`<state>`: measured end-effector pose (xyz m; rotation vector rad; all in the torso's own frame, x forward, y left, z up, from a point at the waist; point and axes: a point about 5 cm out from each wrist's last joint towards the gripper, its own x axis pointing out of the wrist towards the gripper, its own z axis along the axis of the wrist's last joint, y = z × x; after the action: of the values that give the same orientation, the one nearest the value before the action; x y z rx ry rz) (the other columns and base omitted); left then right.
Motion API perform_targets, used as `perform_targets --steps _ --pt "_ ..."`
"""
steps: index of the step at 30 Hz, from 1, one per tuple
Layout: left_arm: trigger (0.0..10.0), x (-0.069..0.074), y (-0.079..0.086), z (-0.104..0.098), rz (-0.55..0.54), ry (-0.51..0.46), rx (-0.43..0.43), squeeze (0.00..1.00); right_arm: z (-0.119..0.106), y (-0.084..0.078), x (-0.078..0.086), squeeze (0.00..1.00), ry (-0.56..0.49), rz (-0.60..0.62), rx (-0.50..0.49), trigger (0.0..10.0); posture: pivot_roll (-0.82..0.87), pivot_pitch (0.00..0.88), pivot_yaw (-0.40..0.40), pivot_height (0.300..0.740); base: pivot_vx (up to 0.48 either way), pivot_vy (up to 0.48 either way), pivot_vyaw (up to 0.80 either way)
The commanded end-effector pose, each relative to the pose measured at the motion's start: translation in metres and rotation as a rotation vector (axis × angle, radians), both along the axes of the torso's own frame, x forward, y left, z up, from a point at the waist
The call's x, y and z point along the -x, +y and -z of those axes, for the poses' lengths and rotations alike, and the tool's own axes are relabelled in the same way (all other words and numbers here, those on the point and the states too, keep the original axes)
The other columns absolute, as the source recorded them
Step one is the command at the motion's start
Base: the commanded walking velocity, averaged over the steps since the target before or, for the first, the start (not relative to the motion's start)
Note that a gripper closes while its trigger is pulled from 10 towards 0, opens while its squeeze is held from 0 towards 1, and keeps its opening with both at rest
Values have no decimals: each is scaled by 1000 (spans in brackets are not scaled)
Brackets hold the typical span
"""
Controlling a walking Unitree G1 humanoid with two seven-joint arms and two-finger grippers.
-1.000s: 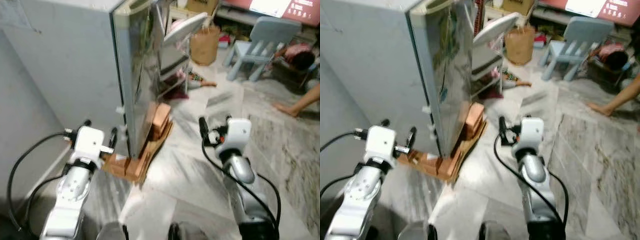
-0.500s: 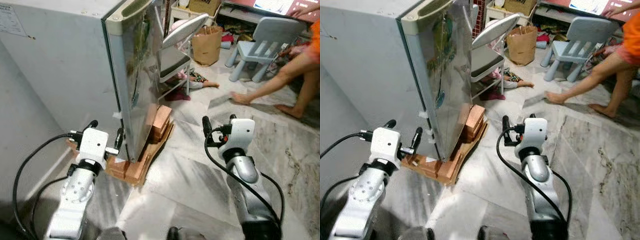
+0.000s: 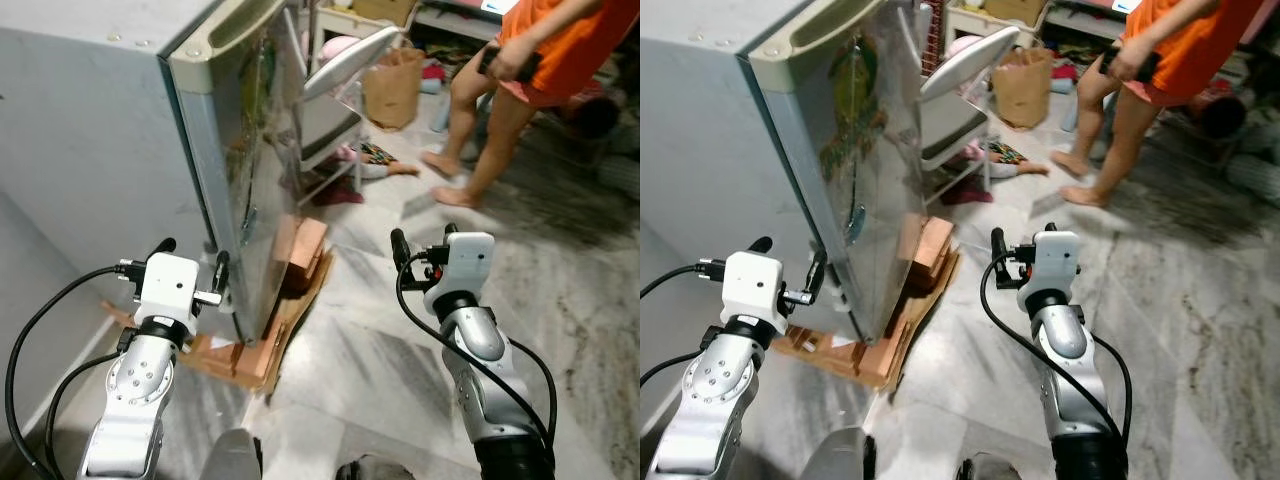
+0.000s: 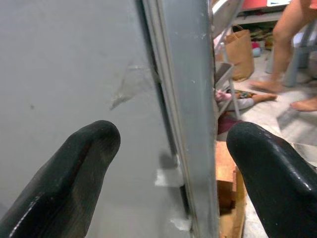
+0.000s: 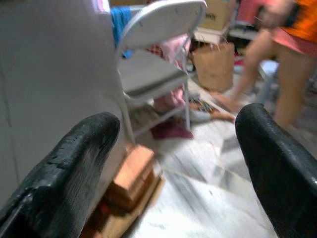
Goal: Restocking fridge
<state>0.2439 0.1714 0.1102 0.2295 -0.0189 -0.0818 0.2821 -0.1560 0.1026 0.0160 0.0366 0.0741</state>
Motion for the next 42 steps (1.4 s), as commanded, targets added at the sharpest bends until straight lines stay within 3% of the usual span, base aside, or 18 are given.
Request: perform_targets --steps 1,6,10,14,15,18,27,33,37,42 --pt "10000 0 0 3 -9 20 15 0 -1 -10 3 0 5 25 17 10000 88 132 -87 740 0 0 0" --pt "10000 -12 5 4 -21 28 68 0 -1 -16 8 0 16 38 30 10000 69 152 -80 740 0 0 0" --pt "10000 -30 7 1 -41 16 88 0 2 -13 13 0 31 30 33 10000 58 164 -81 740 0 0 0" --pt "10000 -41 7 -2 -42 -3 65 0 3 -11 16 0 38 14 43 10000 51 169 -79 740 0 0 0" --pt "10000 -52 11 -3 -57 -7 57 0 2 -13 19 0 40 18 48 10000 35 181 -75 740 0 0 0" --pt "10000 -64 18 -6 -77 -16 52 0 2 -17 24 0 52 21 60 10000 21 189 -76 740 0 0 0" --pt "10000 -82 27 -7 -110 -25 57 0 1 -25 40 0 80 22 93 10000 -33 211 -82 740 0 0 0" --pt "10000 -85 5 -12 13 -52 46 0 6 -33 48 0 117 36 114 10000 -33 212 -78 740 0 0 0" --pt "10000 -83 -14 -15 111 -59 41 0 6 -29 45 0 119 32 109 10000 -19 214 -69 740 0 0 0" --pt "10000 -89 -24 -16 125 -69 37 0 8 -25 46 0 130 23 106 10000 -17 212 -67 740 0 0 0"
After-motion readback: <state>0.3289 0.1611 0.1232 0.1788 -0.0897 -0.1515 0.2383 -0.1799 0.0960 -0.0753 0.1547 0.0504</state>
